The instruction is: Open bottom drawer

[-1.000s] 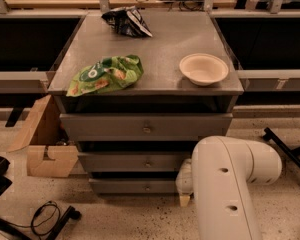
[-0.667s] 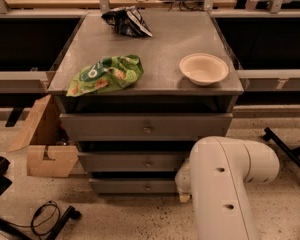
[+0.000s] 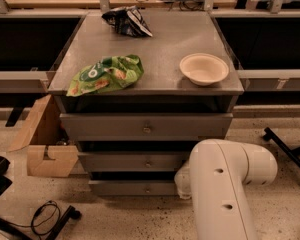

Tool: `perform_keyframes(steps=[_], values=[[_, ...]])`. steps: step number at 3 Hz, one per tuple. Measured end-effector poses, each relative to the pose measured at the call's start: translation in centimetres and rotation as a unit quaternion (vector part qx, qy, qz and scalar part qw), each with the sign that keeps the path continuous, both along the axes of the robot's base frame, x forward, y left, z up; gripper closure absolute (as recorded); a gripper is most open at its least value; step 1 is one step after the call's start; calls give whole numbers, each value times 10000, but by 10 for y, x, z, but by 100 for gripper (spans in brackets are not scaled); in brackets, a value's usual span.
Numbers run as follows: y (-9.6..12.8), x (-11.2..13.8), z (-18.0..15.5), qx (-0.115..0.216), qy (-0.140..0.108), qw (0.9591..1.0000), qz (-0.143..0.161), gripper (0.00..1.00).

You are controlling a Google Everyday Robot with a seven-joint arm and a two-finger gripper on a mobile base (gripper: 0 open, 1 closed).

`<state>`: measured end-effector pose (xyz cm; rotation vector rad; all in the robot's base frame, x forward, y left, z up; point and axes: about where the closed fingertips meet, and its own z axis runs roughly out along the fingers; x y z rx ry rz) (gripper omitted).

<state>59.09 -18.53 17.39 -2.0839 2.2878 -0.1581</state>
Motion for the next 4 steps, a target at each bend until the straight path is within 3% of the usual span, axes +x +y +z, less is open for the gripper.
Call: perform_keyframes(steps=[1,4], values=[[0,1,3,0,2,10000,-2,100],[-7,6,17,-9,-38,10000,-57,100]])
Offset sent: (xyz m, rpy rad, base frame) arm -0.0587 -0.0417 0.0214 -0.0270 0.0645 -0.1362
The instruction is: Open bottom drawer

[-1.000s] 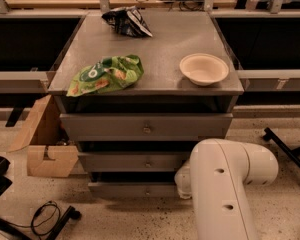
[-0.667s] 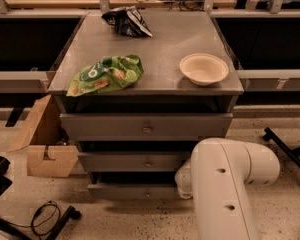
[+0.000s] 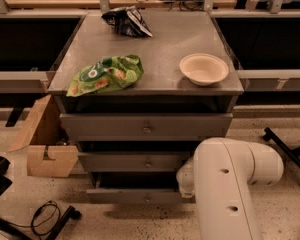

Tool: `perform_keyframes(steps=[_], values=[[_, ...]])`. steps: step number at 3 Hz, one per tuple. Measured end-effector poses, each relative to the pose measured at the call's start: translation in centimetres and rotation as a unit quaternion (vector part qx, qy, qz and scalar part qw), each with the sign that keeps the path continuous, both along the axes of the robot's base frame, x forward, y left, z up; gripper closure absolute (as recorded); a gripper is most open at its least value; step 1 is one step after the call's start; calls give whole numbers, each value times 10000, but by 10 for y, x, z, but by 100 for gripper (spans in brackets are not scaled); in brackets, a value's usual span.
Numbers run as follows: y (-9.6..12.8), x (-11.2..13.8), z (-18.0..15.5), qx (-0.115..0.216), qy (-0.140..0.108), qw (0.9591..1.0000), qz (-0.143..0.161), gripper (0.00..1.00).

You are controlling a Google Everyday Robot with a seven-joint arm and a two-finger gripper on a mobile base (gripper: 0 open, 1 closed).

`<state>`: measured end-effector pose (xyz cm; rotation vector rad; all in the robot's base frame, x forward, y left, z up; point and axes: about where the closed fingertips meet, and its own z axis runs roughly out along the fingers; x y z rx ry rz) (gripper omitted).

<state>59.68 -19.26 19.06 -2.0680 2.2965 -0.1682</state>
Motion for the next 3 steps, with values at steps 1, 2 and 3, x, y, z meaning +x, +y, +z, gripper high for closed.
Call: perform_keyframes(steps=[1,2,3], values=[[-4,-4,2,1,14,10000,-53,100],[-4,-4,2,2,14,10000,-53,86],[-4,-4,2,2,14,10000,-53,63]])
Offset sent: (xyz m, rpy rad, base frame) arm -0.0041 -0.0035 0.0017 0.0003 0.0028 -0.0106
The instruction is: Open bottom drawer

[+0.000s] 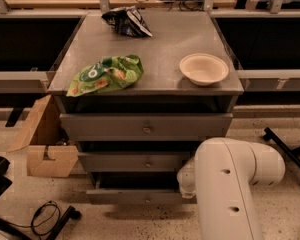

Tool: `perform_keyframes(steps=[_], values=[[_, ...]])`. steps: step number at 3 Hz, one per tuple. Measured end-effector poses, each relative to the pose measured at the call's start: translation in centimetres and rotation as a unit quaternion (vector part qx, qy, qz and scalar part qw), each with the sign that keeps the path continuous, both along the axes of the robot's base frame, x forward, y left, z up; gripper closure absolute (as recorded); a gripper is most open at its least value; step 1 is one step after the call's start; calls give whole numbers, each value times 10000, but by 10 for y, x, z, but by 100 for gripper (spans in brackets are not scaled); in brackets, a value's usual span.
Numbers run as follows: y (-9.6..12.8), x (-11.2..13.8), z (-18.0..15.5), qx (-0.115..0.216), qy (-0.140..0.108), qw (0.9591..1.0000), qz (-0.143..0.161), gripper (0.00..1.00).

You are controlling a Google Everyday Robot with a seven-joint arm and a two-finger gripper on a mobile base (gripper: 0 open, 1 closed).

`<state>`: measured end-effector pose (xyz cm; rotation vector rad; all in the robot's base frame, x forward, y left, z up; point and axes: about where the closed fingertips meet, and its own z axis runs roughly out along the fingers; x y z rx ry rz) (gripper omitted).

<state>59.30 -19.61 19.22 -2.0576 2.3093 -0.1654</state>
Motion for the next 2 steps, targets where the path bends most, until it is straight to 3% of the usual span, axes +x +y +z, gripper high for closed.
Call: perform_keyframes(steps=[2], values=[[0,0,0,0,0,10000,0,17]])
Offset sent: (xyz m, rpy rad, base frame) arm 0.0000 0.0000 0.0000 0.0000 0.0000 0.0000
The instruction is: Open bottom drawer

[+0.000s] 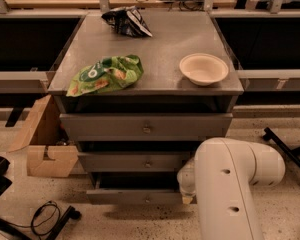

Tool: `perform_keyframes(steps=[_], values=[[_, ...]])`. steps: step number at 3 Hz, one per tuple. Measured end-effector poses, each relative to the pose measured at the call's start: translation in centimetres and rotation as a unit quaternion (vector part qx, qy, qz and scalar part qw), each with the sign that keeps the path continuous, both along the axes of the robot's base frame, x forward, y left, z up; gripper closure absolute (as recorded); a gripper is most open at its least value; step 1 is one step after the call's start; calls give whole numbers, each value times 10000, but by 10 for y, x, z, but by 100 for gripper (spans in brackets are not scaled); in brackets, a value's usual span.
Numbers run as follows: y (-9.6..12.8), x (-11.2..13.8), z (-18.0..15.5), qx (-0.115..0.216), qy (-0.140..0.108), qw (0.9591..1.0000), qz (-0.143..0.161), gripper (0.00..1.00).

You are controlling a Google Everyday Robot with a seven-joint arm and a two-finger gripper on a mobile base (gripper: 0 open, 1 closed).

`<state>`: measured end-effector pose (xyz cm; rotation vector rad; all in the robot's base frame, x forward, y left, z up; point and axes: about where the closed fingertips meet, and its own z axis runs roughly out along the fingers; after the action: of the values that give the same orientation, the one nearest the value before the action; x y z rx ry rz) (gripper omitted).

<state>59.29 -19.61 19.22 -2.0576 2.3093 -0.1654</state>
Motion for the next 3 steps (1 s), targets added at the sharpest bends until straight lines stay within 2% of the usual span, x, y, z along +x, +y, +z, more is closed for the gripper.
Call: perform_keyframes(steps=[1,2,3], values=[[0,0,0,0,1,10000,0,0],[0,-1,-1,2,12,10000,0,0],[-6,-38,-23,-10,344,9994,-73,18]])
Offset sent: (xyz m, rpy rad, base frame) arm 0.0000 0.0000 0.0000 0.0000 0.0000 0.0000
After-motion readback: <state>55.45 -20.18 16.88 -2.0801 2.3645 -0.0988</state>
